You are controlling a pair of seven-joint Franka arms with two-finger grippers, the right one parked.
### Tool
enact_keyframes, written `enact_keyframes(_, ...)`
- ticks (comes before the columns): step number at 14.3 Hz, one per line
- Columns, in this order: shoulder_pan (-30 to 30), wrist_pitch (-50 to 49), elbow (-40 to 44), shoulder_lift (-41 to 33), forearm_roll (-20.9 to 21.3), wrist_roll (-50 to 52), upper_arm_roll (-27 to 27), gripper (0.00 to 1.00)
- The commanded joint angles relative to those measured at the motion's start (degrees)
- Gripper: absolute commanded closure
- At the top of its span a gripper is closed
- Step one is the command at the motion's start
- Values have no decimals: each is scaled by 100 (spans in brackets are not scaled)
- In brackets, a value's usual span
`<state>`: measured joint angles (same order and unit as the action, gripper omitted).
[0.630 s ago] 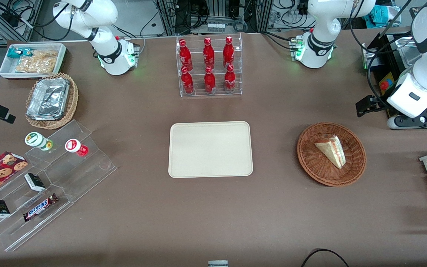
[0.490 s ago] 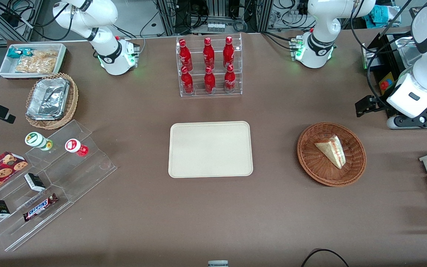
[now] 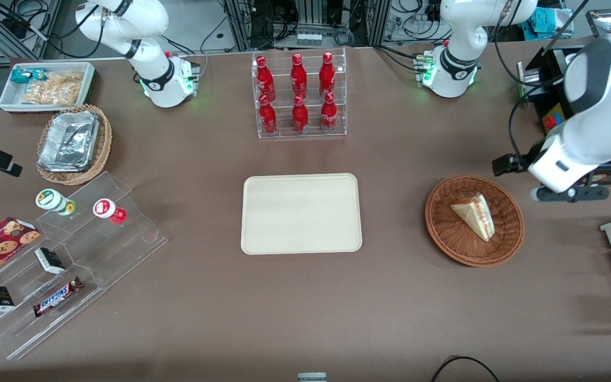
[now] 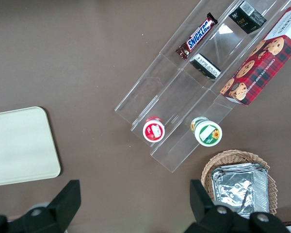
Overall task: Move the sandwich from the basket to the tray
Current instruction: 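Lower the left gripper into the wicker basket and grasp the sandwich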
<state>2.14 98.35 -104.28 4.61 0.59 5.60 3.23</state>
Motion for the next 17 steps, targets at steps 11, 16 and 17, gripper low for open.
enact_keyframes(11, -56, 3506, -2465, 285, -42, 3566, -33, 0)
enact_keyframes(16, -56, 4192, -2465, 795, -42, 4704, -33, 0)
enact_keyframes(17, -56, 4271, -2457, 892, -42, 4704, -41, 0)
